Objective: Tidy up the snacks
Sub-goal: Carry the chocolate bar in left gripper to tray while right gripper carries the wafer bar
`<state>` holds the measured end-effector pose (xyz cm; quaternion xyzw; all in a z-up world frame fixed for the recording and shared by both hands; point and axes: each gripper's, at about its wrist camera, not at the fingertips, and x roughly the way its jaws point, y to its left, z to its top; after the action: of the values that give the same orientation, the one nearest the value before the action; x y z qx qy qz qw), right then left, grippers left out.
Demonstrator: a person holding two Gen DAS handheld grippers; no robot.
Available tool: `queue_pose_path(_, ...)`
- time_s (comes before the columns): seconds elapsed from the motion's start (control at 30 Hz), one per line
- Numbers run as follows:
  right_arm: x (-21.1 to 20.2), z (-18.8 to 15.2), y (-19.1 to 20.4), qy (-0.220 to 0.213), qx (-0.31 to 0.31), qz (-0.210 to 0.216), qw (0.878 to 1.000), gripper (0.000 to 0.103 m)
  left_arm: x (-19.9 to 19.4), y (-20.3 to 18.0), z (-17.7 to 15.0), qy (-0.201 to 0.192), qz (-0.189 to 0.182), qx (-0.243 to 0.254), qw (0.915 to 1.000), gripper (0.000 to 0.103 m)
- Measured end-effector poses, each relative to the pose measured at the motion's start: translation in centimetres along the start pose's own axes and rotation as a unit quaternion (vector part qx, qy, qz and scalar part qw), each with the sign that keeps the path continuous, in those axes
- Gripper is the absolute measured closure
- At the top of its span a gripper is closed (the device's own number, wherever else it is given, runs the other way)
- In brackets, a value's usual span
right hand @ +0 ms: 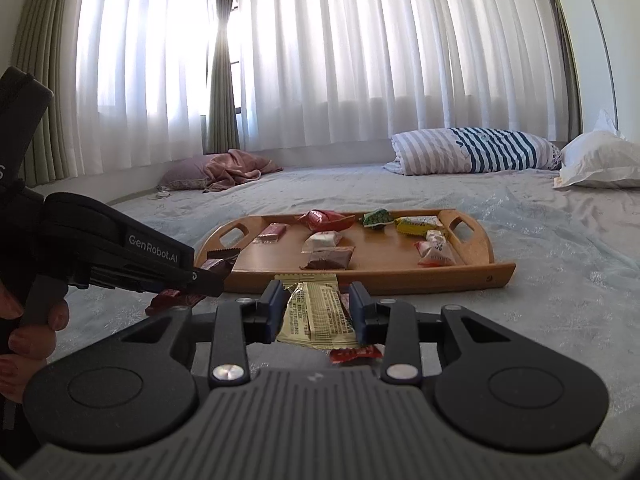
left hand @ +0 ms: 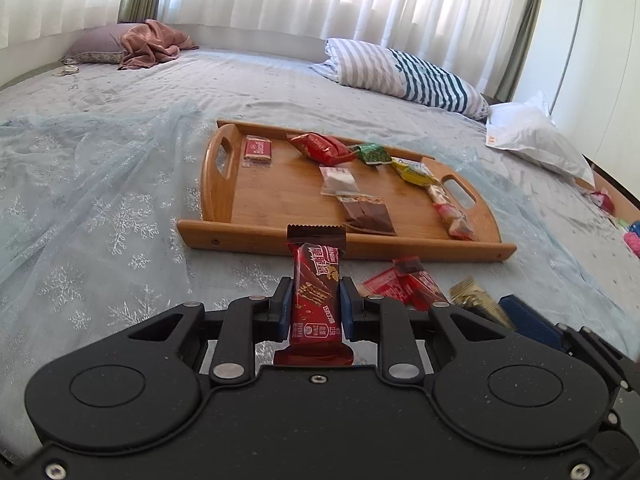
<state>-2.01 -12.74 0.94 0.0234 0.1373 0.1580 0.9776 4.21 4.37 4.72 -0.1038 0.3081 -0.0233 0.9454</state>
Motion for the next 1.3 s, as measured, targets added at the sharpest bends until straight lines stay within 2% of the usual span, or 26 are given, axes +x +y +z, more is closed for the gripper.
queue_pose_path(0.43,3.7,2.9,-1.9,-0.021,-0.004,-0.053,0.998,0.063,2.2,0.9,3.3,-0.020,0.012,0.005,0.9997,0.081)
queue_pose_path(0.63,6.8,4.4,-3.3,-0.019,0.003,-0.061,0.998,0.063,4.5,2.2,5.8,-0.005,-0.018,-0.018,0.9997,0.081)
queue_pose_path(0.8,9.7,5.5,-4.6,-0.018,0.017,-0.065,0.998,0.063,6.8,3.0,7.7,0.003,-0.010,-0.020,0.9998,0.081)
queue_pose_path(1.07,15.6,6.7,-7.4,0.027,0.068,-0.047,0.996,0.063,11.6,4.7,10.7,0.038,-0.021,-0.033,0.9985,0.081)
queue_pose_path(1.3,20.4,7.3,-9.5,0.073,0.101,-0.041,0.991,0.063,15.5,5.4,11.9,0.058,0.000,-0.039,0.9975,0.081)
